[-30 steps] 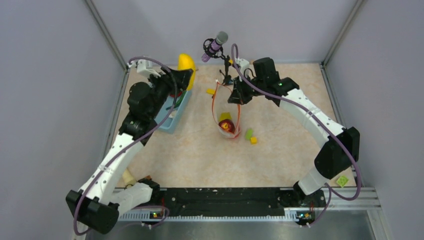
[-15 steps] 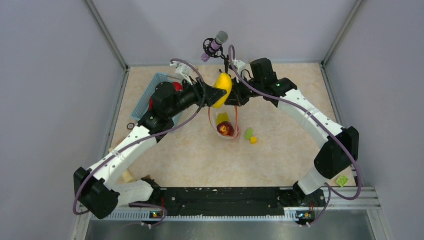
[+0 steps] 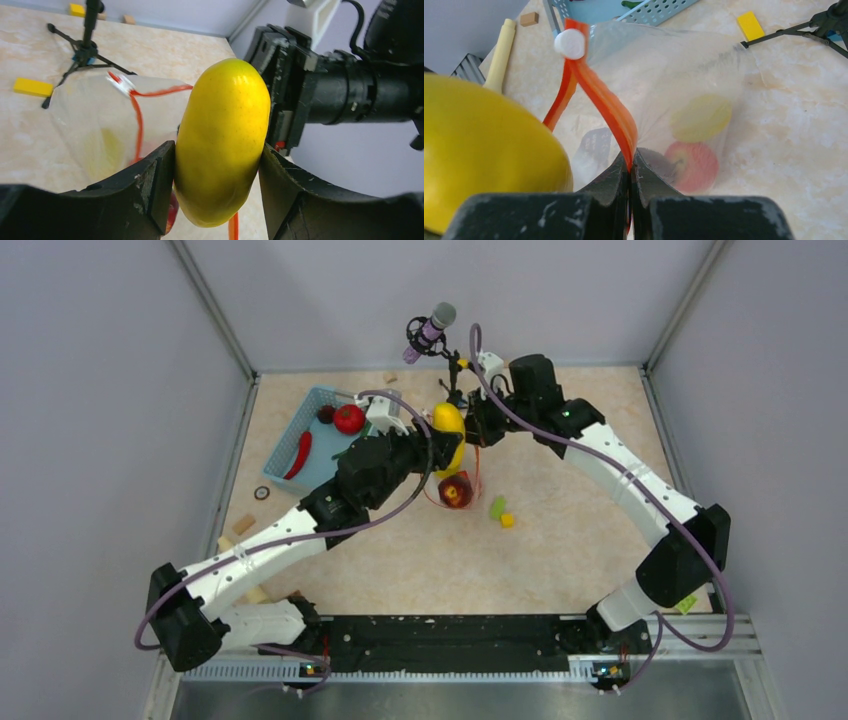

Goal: Place the food in the zip-top bag and seal the zipper
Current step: Place the fake fruit in the zipper food storage bag.

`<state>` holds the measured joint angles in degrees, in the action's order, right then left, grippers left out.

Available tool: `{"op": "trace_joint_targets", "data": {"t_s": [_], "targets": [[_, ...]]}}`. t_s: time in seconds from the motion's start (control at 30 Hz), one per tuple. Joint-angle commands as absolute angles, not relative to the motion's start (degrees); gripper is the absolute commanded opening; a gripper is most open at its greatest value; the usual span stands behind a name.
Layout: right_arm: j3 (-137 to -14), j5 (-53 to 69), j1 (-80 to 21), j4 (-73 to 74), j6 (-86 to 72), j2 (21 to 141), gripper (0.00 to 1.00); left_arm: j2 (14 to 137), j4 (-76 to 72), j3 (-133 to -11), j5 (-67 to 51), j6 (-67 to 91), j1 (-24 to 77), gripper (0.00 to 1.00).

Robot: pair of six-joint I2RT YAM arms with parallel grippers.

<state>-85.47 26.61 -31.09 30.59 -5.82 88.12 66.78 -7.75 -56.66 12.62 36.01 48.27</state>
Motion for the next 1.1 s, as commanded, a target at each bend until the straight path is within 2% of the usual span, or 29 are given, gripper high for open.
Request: {"op": "trace_joint_targets", "data": {"t_s": [0.0,0.23,0.43,0.47,0.5,0.6,0.73,0.97,1.07], "targets": [[-85.19,26.64,-31.95,26.88,-7.34,85.20,0.00,66.51,-10.72,-57.76,20.95,35.49,48.68,0.18],[-84.99,25.31,-31.74,26.86,-7.59,84.88,0.00,70.59,-6.14,-61.97,21.15,35.13,49.25,0.26],[-85.00,25.01,-31.39,26.87,-8.26,85.08,0.00,69.82,-8.21,-60.15,22.99,35.01,50.24,0.45],[-84.91,24.97,-31.36,26.79,-8.26,85.00,0.00,69.48,-8.82,-59.70,23.74,34.92,50.34,0.48],[-84.98,24.84,-31.31,26.80,-8.29,84.97,0.00,69.13,-9.53,-59.05,24.42,34.69,50.37,0.58],[-84.99,24.46,-31.13,26.56,-8.50,85.31,0.00,68.31,-11.73,-57.70,23.90,33.90,50.53,0.74],[-85.29,24.61,-30.86,26.57,-8.53,85.76,0.00,68.34,-11.85,-57.96,23.14,33.21,50.62,0.87],[-85.25,24.79,-30.65,26.54,-8.56,85.65,0.00,70.41,-9.44,-60.50,22.94,32.06,50.62,0.97],[-85.22,24.79,-30.63,26.57,-8.49,85.68,0.00,70.21,-8.71,-61.20,24.65,30.72,50.63,0.98]]}}
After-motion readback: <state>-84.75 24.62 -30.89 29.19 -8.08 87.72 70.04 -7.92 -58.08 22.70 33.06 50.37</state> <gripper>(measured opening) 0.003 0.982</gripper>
